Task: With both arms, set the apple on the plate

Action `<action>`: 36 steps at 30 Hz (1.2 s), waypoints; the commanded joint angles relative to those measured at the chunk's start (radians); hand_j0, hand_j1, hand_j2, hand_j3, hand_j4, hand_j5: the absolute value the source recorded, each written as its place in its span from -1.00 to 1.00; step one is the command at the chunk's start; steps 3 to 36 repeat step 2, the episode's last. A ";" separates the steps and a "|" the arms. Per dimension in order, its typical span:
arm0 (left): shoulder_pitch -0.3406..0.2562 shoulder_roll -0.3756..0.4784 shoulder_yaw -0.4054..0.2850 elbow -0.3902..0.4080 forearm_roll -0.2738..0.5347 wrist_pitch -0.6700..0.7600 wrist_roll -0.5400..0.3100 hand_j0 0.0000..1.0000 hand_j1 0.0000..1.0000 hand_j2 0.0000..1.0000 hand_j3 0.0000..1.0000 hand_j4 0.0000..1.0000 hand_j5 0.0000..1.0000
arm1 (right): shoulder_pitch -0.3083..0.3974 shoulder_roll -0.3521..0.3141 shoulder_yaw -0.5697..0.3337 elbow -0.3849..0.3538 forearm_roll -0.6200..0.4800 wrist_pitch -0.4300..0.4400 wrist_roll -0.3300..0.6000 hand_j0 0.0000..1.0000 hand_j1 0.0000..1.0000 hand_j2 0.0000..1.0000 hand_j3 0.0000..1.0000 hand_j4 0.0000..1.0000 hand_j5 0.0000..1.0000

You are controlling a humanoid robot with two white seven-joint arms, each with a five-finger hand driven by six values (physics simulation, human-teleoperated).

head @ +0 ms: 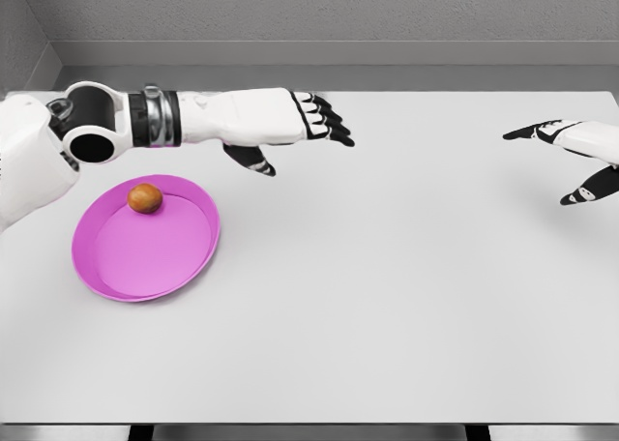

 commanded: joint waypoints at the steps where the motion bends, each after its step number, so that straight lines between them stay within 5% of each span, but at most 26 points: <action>1: 0.000 -0.009 -0.003 0.042 0.006 0.002 0.001 1.00 1.00 1.00 1.00 1.00 1.00 | 0.000 -0.002 0.000 0.000 -0.007 0.003 0.000 1.00 1.00 1.00 1.00 1.00 1.00; 36: 0.000 -0.009 -0.001 0.049 0.008 0.002 0.001 1.00 1.00 1.00 1.00 1.00 1.00 | 0.000 -0.002 0.000 0.000 -0.007 0.003 0.000 1.00 1.00 1.00 1.00 1.00 1.00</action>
